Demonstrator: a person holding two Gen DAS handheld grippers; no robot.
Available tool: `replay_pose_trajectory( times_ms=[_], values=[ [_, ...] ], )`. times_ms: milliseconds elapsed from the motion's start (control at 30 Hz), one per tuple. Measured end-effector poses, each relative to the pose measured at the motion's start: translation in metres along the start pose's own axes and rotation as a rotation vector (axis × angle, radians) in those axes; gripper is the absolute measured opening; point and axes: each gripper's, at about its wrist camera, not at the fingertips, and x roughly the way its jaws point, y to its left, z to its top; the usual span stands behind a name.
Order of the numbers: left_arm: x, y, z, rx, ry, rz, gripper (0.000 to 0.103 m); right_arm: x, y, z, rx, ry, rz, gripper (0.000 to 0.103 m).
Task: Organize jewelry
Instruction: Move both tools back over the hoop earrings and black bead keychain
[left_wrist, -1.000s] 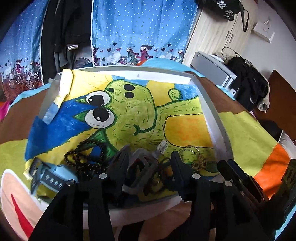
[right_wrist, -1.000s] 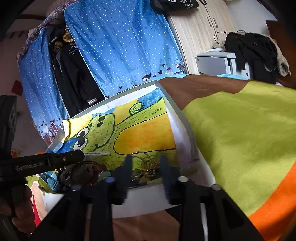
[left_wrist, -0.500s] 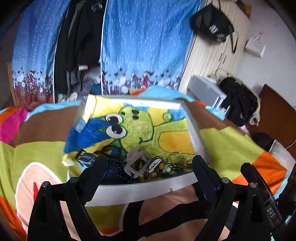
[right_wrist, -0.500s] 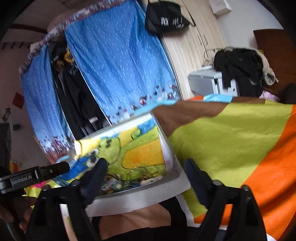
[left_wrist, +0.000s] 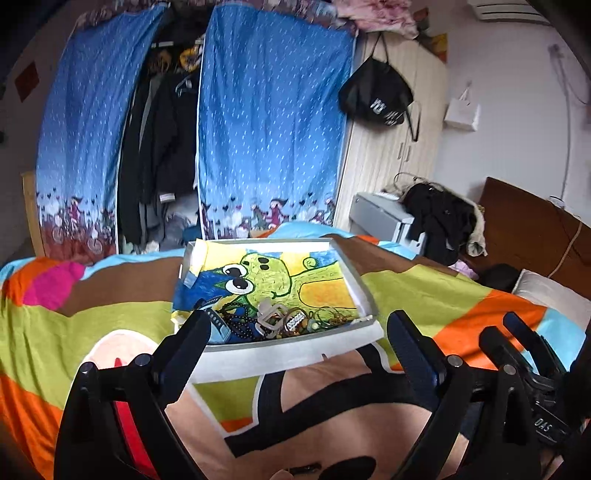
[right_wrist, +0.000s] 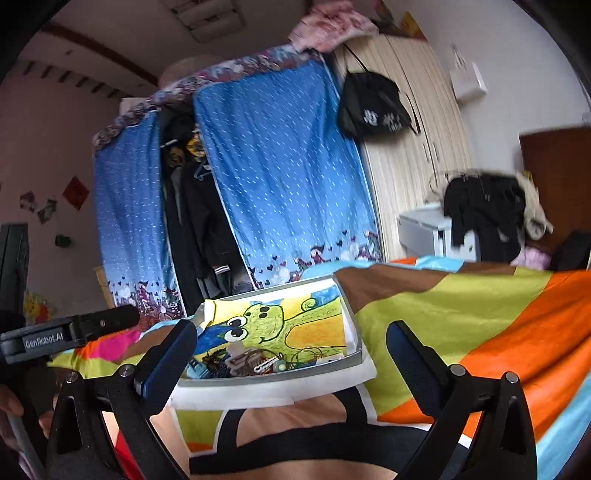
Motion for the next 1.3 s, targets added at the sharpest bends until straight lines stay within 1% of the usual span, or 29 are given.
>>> replay_pose_trajectory(
  times_ms=[67, 100, 133, 267, 500, 733, 933, 1167, 1300],
  values=[
    [-0.018, 0.0, -0.012, 0.005, -0.023, -0.003, 0.096, -0.012, 0.007, -0.004, -0.03, -0.009, -0.004, 0.103],
    [-0.026, 0.0, -0.017, 0.006, -0.035, -0.001, 0.1, -0.019, 0.011, -0.008, -0.043, -0.013, -0.002, 0.103],
    [-0.036, 0.001, -0.023, 0.007, -0.052, 0.0, 0.1, -0.025, 0.014, -0.011, -0.05, -0.018, -0.004, 0.103],
    [-0.061, 0.009, -0.044, 0.01, -0.078, 0.001, 0.101, -0.045, 0.024, -0.025, -0.052, -0.025, -0.007, 0.103],
    [-0.092, 0.024, -0.078, 0.007, -0.087, 0.033, 0.101, -0.068, 0.048, -0.055, -0.093, 0.004, -0.008, 0.103],
    [-0.107, 0.044, -0.105, -0.006, -0.059, 0.06, 0.101, -0.083, 0.072, -0.081, -0.147, 0.055, 0.004, 0.103],
    [-0.109, 0.062, -0.128, 0.004, -0.025, 0.078, 0.101, -0.09, 0.081, -0.1, -0.144, 0.113, 0.003, 0.103],
    [-0.099, 0.083, -0.16, -0.01, 0.06, 0.104, 0.101, -0.086, 0.093, -0.118, -0.16, 0.201, -0.008, 0.103],
    [-0.088, 0.094, -0.176, -0.046, 0.138, 0.131, 0.101, -0.075, 0.094, -0.132, -0.161, 0.289, -0.033, 0.103]
  ],
)
